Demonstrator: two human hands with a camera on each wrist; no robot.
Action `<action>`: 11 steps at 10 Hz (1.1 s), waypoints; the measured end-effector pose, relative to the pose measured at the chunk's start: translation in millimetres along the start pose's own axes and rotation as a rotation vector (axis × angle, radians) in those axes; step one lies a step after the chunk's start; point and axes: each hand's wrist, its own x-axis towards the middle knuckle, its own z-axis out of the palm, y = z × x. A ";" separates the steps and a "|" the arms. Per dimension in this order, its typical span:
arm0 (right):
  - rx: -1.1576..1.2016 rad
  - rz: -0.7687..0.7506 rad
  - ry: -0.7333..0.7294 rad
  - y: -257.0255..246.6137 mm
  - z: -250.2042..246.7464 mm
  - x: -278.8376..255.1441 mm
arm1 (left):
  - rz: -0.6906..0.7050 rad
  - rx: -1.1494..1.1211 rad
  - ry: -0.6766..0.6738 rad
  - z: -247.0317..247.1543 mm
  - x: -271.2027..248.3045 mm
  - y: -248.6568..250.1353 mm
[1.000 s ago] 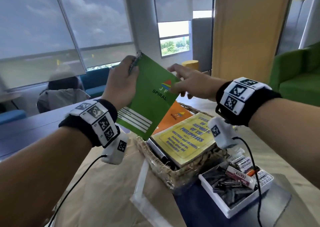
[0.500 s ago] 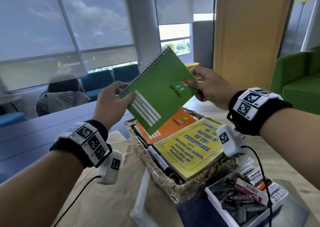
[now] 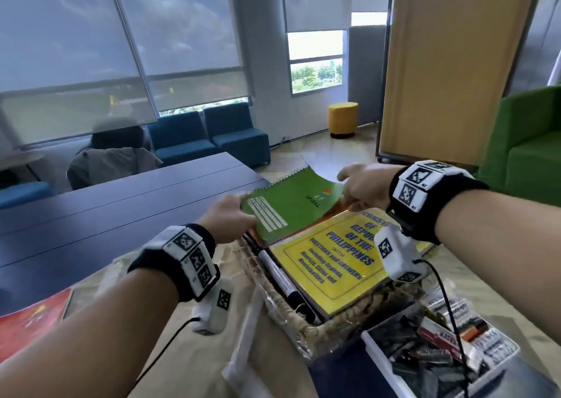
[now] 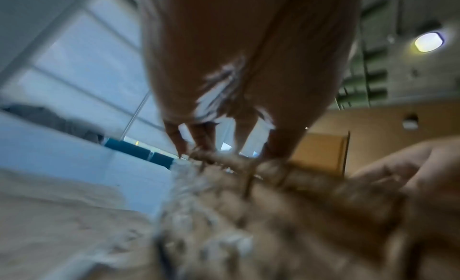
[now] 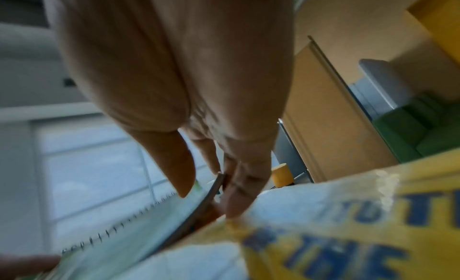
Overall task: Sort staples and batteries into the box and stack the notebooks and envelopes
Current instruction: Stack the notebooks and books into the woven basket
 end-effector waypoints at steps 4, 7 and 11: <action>-0.215 -0.012 -0.082 3.6 2.0 -1.0 | -0.049 0.634 -0.141 10.4 -1.9 -21.1; -0.375 -0.035 -0.094 -4.7 4.3 -7.3 | -0.042 0.668 -0.155 11.9 -14.2 -16.7; -0.637 -0.312 -0.011 -71.5 50.1 -33.5 | 0.258 0.606 -0.236 -22.2 -38.9 -23.3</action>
